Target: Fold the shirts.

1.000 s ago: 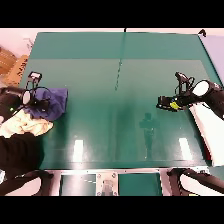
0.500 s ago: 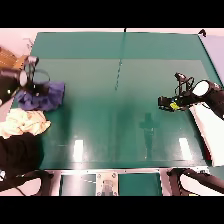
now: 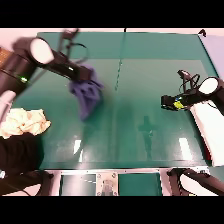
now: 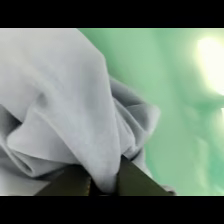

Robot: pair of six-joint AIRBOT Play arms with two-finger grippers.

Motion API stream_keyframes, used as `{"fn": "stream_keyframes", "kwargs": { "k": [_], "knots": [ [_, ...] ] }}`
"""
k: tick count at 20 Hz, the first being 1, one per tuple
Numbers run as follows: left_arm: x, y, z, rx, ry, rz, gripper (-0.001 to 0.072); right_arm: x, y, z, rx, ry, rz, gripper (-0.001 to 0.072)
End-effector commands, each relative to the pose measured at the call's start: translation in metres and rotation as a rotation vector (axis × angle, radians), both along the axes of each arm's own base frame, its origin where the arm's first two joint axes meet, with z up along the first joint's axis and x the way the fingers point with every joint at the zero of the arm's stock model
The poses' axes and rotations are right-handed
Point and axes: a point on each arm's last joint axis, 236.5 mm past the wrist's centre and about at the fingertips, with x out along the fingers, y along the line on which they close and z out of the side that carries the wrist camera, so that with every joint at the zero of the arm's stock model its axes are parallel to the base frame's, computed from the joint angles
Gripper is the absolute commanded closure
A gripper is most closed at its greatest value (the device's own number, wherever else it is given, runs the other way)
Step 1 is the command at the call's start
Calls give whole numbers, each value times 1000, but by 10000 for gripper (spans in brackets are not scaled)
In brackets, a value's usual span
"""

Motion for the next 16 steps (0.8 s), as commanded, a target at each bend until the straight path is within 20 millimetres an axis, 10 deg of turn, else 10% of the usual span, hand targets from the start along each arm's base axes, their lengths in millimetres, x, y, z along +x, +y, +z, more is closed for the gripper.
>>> {"fn": "stream_keyframes", "kwargs": {
  "k": [1,3,6,11,16],
  "knots": [
    [-38,-70,-31,-79,49,-117,667,-3,1,25,0,-63,0,694],
    [-42,-80,-44,-86,67,-112,-13,-4,1,29,1,-75,1,670],
    [-38,-73,-36,-59,55,-99,-13,-10,2,26,2,-46,8,337],
    [-9,-18,-18,14,51,3,-13,-10,3,20,11,-27,7,218],
    [-26,63,-58,77,308,163,0,-6,4,-11,21,61,1,225]
  ]
}}
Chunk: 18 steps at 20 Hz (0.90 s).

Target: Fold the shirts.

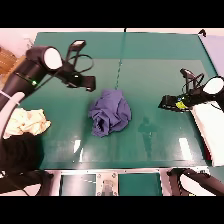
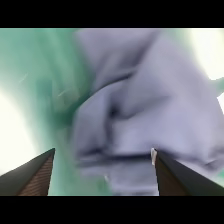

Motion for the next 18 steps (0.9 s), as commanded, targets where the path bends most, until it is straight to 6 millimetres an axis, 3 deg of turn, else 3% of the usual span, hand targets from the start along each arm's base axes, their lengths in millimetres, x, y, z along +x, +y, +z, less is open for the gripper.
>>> {"fn": "stream_keyframes", "kwargs": {
  "k": [1,4,6,10,13,15,17,18],
  "knots": [
    [-30,49,-32,42,222,83,-1,4,3,-25,21,64,-11,225],
    [-60,48,-66,4,365,98,0,17,20,-54,110,105,-16,225],
    [-75,31,-90,-68,418,104,-1,24,49,-66,235,117,32,224],
    [-71,-11,-123,-327,392,193,-1,25,123,-68,479,116,159,224],
    [-85,-37,-139,-493,454,214,-1,14,172,-59,608,118,252,224],
    [-92,-44,-147,-533,483,206,0,3,188,-65,609,144,295,224],
    [-86,-45,-147,-545,458,202,1,-5,195,-77,607,183,310,224],
    [-82,-47,-144,-565,441,202,66,-7,196,-81,607,196,309,232]
  ]
}}
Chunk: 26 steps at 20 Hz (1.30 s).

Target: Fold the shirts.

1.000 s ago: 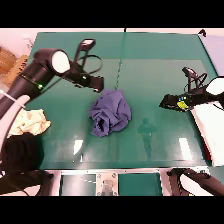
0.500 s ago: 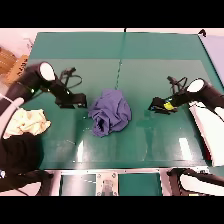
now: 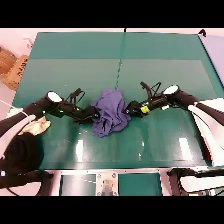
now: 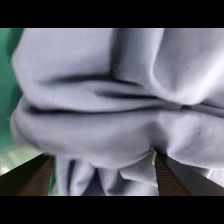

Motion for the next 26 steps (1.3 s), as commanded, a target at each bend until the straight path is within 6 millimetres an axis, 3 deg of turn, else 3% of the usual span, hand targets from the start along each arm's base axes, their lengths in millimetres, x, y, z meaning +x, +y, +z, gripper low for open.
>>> {"fn": "stream_keyframes", "kwargs": {
  "k": [1,2,4,7,10,12,14,16,19,22,24,26],
  "knots": [
    [10,-12,4,-84,-47,34,358,-9,18,-9,38,29,35,326],
    [10,-13,6,-91,-77,9,659,-9,18,-9,38,29,35,471],
    [12,-14,9,-103,-118,-16,676,-7,16,-8,39,29,26,692],
    [22,-20,29,-124,-201,-75,676,-6,9,4,68,37,41,693],
    [47,-29,92,-158,-384,-132,677,6,-3,48,125,-16,67,695],
    [66,-32,158,-171,-566,-150,677,22,-15,93,143,-130,61,694],
    [73,-32,235,-180,-755,-171,677,37,-28,150,143,-292,38,694],
    [63,-32,311,-216,-917,-192,676,41,-40,220,135,-488,15,694],
    [29,-27,412,-263,-1135,-215,676,16,-50,329,115,-795,-2,694],
    [-7,-18,486,-299,-1302,-204,677,-24,-56,415,86,-1064,-25,694],
    [-32,-12,523,-313,-1391,-208,676,-47,-59,452,73,-1189,-51,694],
    [-46,-4,545,-275,-1468,-208,676,-61,-66,471,30,-1277,-81,693]
  ]
}}
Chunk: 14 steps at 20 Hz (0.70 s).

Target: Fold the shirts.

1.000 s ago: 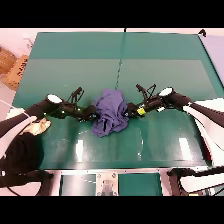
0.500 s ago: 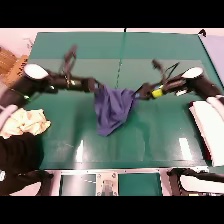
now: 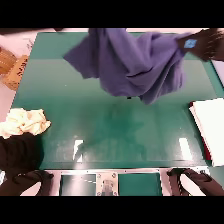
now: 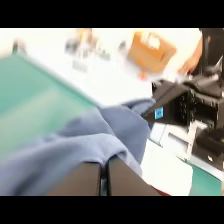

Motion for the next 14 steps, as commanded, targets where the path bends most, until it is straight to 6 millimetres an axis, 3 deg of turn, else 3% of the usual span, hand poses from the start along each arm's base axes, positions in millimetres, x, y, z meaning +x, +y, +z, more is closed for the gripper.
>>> {"fn": "stream_keyframes", "kwargs": {
  "k": [1,2,4,7,9,11,14],
  "knots": [
    [-27,17,45,16,-131,60,676,-31,-13,46,-38,-186,-93,693],
    [-21,22,40,39,-119,99,676,-28,-19,41,-72,-187,-119,693],
    [4,39,8,148,-45,208,676,-16,-30,26,-113,-153,-164,693],
    [49,78,-80,386,138,386,676,13,-37,-23,-123,-7,-176,693],
    [72,88,-150,501,266,414,676,42,-41,-76,-105,131,-189,693],
    [92,84,-229,558,400,396,676,76,-43,-142,-79,267,-227,693],
    [115,80,-354,596,606,402,675,107,-28,-256,-77,477,-260,693]
  ]
}}
